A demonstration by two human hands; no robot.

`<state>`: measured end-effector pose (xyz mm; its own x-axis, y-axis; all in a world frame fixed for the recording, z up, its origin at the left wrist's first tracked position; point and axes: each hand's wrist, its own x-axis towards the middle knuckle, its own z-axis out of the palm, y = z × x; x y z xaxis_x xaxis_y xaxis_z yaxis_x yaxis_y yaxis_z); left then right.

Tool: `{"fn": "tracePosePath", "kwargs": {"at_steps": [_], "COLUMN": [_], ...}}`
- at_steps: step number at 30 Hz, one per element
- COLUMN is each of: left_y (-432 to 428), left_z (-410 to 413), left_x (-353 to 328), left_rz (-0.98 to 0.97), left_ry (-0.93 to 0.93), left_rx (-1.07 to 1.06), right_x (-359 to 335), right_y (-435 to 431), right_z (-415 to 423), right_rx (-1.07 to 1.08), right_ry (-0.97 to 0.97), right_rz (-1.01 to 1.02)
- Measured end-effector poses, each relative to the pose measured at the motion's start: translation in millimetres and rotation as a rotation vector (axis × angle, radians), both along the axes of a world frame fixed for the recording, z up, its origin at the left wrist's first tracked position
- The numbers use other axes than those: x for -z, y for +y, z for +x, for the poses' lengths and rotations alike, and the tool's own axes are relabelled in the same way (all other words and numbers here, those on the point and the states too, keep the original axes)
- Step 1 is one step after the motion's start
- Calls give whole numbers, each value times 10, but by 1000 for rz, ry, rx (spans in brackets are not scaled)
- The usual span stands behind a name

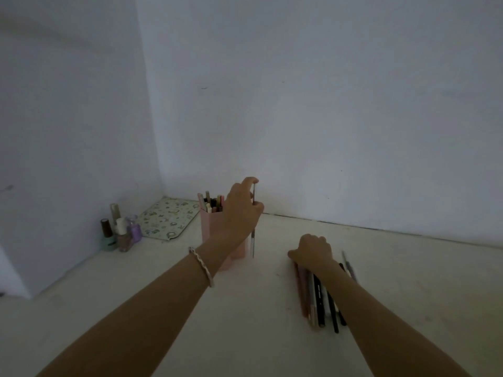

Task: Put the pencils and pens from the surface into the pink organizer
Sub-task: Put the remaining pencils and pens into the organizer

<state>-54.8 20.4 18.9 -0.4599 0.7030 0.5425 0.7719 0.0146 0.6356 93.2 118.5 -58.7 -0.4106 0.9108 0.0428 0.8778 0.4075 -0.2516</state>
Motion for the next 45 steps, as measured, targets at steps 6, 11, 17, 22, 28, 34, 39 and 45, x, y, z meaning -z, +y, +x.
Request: {"fn": "tracePosePath", "kwargs": {"at_steps": [6, 11, 17, 22, 28, 34, 39, 45], "left_y": [26, 114, 122, 5, -44, 193, 316, 344], "left_z": [-342, -455, -528, -444, -117, 446, 834, 963], "left_x": [-255, -136, -2, -186, -183, 227, 693, 836], "left_rz": [291, 48, -67, 72, 62, -430, -696, -701], "left_ry": [68, 321, 781, 634, 473, 67, -79, -73], "left_rx": [-132, -141, -420, -342, -207, 20, 144, 142], "right_x": [-616, -964, -995, -797, -565, -836, -845, -753], "right_y": [47, -111, -242, -317, -265, -68, -5, 45], "right_z": [-142, -169, -360, -757, -751, -128, 270, 521], "right_rx": [51, 39, -61, -165, -215, -63, -8, 38], "right_ry": [863, 1345, 1460, 1284, 884, 990, 986, 971], "right_rz": [-51, 87, 90, 72, 73, 157, 143, 137]}}
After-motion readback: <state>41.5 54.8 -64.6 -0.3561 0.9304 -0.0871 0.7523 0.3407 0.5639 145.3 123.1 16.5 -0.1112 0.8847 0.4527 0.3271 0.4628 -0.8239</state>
